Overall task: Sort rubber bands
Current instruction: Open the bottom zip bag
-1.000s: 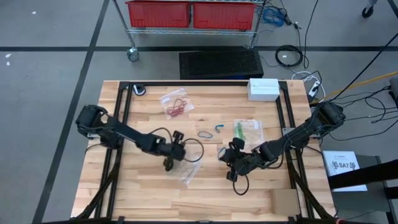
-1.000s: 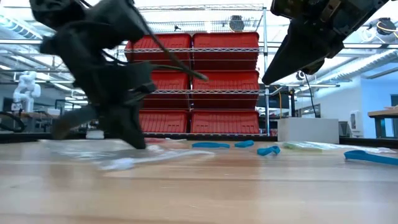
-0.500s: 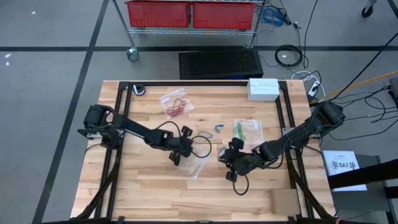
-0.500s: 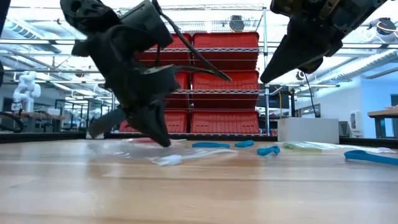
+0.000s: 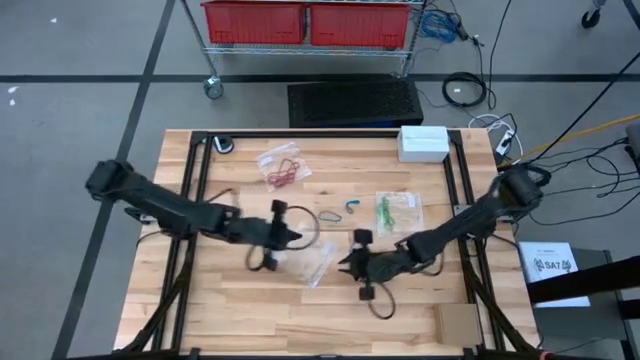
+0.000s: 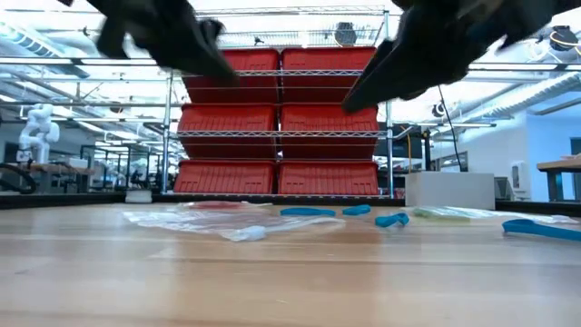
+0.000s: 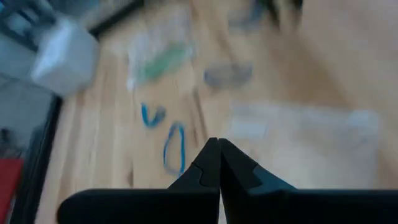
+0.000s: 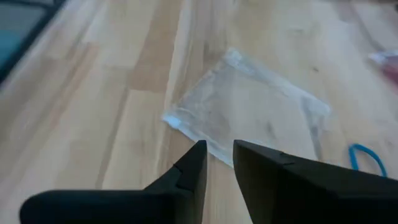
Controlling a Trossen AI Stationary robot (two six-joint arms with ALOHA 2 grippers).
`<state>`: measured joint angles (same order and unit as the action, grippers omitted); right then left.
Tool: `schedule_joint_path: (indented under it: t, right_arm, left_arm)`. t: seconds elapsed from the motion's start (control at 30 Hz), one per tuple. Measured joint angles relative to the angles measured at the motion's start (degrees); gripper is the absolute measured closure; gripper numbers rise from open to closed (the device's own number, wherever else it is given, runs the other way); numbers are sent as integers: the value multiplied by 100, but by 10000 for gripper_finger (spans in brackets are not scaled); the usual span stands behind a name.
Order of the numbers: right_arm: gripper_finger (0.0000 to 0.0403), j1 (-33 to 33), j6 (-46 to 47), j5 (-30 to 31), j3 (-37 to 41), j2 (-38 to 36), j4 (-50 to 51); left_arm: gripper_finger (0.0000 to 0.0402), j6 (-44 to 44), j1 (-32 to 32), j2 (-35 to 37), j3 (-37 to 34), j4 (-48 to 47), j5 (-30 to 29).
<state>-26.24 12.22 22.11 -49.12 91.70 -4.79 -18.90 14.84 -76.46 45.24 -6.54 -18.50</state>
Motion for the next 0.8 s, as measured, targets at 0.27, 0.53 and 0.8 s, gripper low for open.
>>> schedule_joint_path:
  t: [0.27, 0.53, 0.8]
  right_arm:
    - [321, -55, -484, 262, -1613, 1664, 1509]
    - [247, -124, -1260, 1420, -3524, 3175, 3692]
    - [230, 36, -2496, 1474, -3911, 3780, 3705]
  left_arm:
    - [401, 554, 928, 1687, -1693, 2737, -662]
    - [401, -152, 1308, 2231, -2181, 3923, -1438]
    - [401, -261, 1322, 2235, -2180, 3803, -1480]
